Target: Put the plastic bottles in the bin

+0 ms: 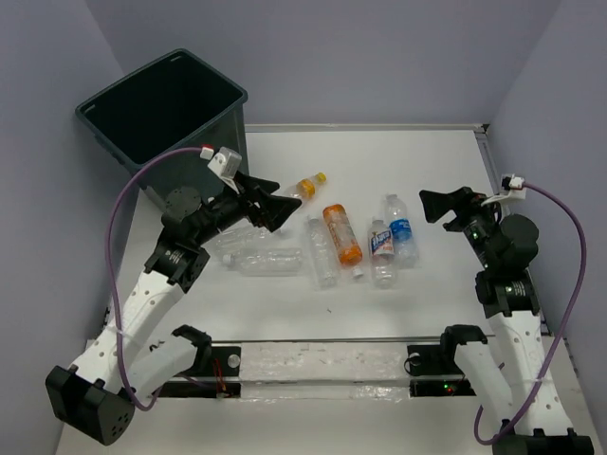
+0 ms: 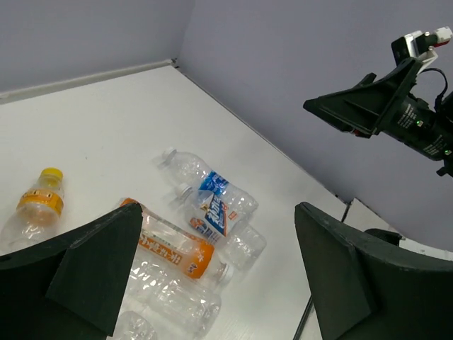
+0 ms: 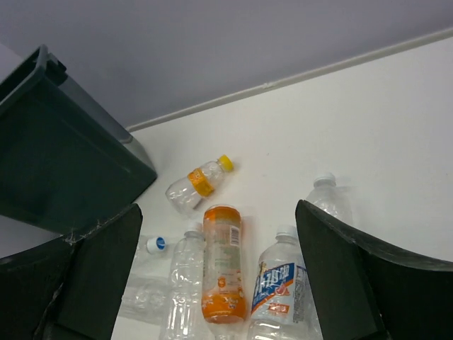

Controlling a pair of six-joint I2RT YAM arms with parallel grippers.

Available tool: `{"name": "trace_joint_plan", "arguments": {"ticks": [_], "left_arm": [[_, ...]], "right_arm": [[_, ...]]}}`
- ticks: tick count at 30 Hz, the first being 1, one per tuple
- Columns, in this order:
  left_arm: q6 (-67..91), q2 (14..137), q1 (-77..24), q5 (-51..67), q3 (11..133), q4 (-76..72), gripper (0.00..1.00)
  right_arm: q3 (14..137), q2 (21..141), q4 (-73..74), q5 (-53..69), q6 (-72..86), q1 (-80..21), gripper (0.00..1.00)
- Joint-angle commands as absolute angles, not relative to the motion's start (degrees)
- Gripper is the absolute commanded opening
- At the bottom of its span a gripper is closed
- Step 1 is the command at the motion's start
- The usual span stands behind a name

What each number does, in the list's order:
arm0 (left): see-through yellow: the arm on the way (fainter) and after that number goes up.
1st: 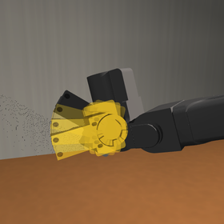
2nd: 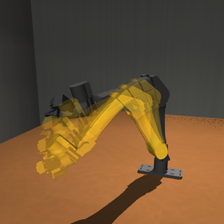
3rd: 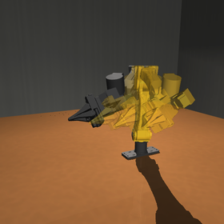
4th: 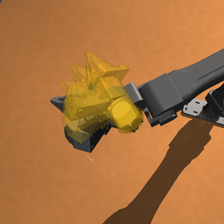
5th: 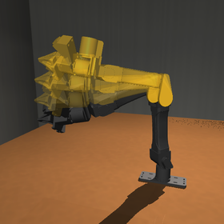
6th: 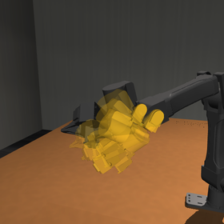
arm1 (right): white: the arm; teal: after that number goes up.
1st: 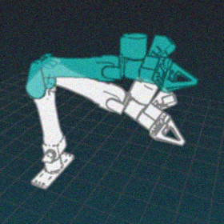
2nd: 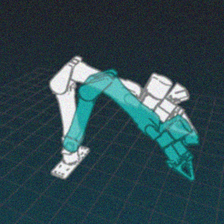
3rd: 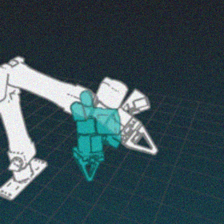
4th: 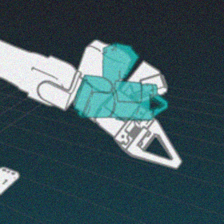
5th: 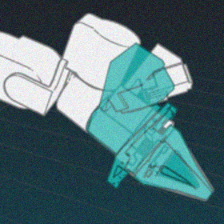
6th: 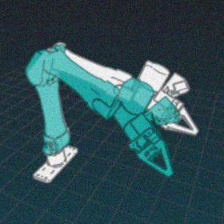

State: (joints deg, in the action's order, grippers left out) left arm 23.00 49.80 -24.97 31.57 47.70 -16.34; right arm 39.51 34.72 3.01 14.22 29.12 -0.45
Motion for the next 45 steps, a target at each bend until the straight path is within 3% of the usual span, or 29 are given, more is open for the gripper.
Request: {"name": "trace_joint_plan", "arguments": {"ticks": [1,8,11,15,29,45], "left_arm": [[21.01,53.16,-26.8,30.42,51.94,-14.59,0.99],[17.06,62.21,-31.37,24.11,57.66,-9.16,0.99],[10.21,68.52,-37.58,4.31,65.62,-0.92,0.99],[4.75,77.06,-40.6,-8.69,71.27,5.26,0.97],[-6.94,102.9,-39.2,-15.73,83.58,10.72,0.99],[-9.05,120.4,-33.22,-11.08,98.33,13.71,0.99]], "right_arm": [[38.5,33.31,0.7,11.26,27.42,-0.26,0.94],[36.83,33.4,0.62,10.37,27.95,-0.26,0.89],[36.13,33.4,0.7,9.58,28.39,-0.26,0.88],[35.07,33.66,-1.32,8.18,28.83,-0.26,0.87],[34.98,36.56,-1.76,11.33,28.65,-0.26,0.87],[35.59,40.51,-2.11,14.94,28.39,-0.26,0.88]]}}
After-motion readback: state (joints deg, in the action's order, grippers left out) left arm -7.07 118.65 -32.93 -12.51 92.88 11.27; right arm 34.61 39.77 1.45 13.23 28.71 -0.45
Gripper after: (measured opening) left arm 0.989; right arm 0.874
